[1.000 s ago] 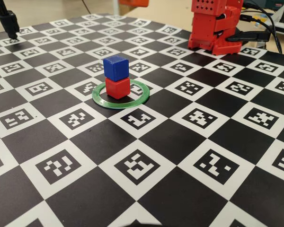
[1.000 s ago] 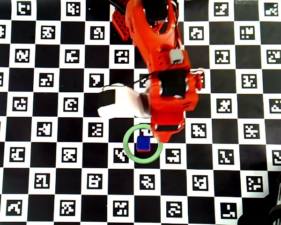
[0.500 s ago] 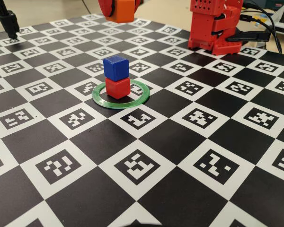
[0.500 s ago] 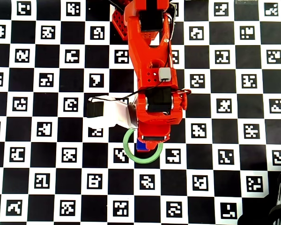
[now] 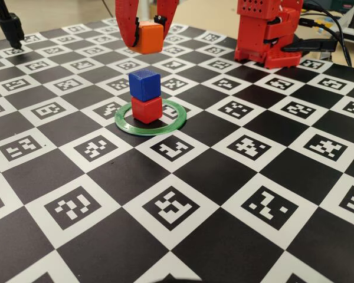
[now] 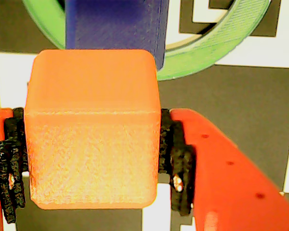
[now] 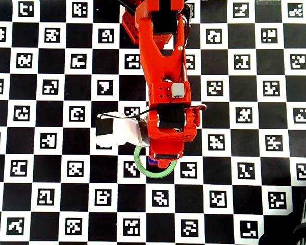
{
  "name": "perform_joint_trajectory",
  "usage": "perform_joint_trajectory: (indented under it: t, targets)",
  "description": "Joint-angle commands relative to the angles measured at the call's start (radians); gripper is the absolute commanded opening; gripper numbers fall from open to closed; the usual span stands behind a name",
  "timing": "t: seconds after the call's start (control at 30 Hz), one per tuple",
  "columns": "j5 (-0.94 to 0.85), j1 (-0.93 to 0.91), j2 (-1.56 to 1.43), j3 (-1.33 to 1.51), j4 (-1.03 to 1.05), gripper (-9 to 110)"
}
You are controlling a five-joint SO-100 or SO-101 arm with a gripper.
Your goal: Grab the red cube then put it in the green circle then put the blue cube on top and finally the orange cube on top
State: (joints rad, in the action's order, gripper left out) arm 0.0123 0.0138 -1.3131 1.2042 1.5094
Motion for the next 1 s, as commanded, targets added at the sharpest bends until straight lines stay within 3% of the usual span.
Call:
perform_joint_trajectory:
  t: [0.0,0.97]
  targets:
    - [-0.009,-0.015,-0.011,-0.003,-0.032,2]
    - [-0.032,-0.038,0.009,0.077,-0.1,2]
